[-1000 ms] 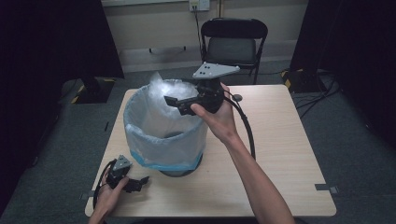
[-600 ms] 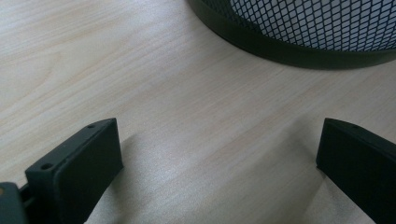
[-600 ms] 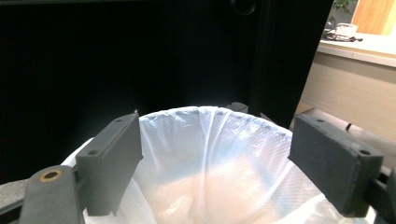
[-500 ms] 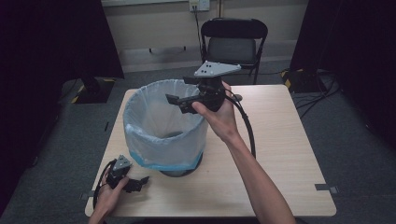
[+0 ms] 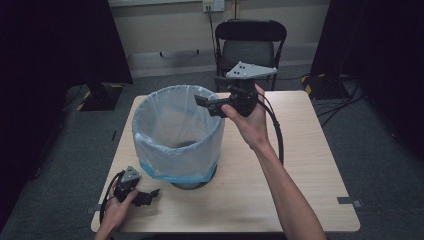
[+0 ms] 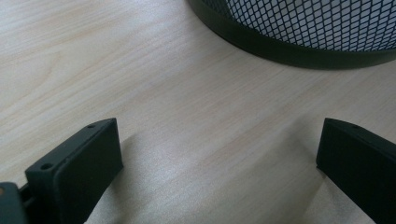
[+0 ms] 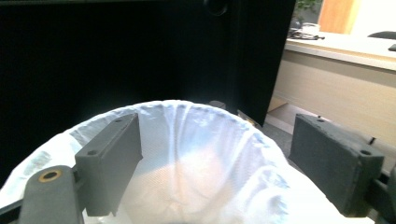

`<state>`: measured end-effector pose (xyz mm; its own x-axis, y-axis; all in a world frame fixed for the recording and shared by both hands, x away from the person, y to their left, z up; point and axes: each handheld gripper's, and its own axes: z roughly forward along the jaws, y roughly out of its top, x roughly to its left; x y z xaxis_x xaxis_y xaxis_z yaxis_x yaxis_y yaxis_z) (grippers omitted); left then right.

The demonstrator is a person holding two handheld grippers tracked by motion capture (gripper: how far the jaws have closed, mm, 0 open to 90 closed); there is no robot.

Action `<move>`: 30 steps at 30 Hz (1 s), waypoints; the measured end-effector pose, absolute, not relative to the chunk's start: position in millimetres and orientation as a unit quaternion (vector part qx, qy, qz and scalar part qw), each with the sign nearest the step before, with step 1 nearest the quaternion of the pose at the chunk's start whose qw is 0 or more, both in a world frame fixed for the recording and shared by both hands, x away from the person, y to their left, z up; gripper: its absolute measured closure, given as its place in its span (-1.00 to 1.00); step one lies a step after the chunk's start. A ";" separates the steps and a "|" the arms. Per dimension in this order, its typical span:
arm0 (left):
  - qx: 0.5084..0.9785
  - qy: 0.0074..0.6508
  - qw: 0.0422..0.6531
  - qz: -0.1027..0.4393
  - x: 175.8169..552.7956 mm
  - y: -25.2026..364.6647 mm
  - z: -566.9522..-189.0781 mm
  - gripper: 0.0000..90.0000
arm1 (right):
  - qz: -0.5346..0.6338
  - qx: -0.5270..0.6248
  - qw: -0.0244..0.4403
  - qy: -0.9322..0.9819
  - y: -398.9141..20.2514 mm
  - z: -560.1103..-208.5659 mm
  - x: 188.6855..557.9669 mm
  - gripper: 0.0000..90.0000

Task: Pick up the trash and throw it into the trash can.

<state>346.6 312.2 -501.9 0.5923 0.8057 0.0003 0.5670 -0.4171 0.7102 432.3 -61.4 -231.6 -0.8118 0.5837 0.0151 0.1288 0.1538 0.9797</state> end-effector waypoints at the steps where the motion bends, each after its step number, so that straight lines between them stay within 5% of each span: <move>1: 0.824 0.417 0.343 0.174 346.6 312.2 -501.9 -1.00 | 0.603 0.245 0.191 0.734 -64.7 -231.7 432.6 -0.64; 30: 0.824 0.417 0.343 0.174 346.6 312.2 -501.9 -1.00 | 0.552 0.343 0.252 0.717 -151.3 -258.8 430.8 -0.66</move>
<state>346.6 312.2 -501.9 0.5921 0.8059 0.0002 0.5671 -0.4168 0.7104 430.8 -151.3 -258.8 -0.6380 0.7698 0.0174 0.2137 0.1553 0.9645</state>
